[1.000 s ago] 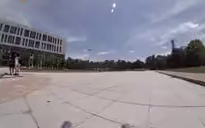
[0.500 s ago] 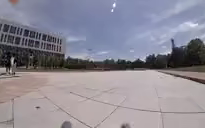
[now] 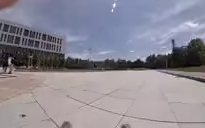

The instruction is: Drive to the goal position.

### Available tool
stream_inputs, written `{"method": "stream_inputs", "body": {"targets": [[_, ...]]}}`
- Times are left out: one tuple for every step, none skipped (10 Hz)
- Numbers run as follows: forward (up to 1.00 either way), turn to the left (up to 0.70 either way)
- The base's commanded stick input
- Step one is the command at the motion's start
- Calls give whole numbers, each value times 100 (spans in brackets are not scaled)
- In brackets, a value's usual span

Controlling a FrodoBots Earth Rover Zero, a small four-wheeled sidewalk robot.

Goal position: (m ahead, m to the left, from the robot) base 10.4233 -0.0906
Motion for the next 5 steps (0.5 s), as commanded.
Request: {"method": "stream_inputs", "body": {"targets": [[70, 0], [70, 0], [70, 0], [70, 0], [70, 0]]}}
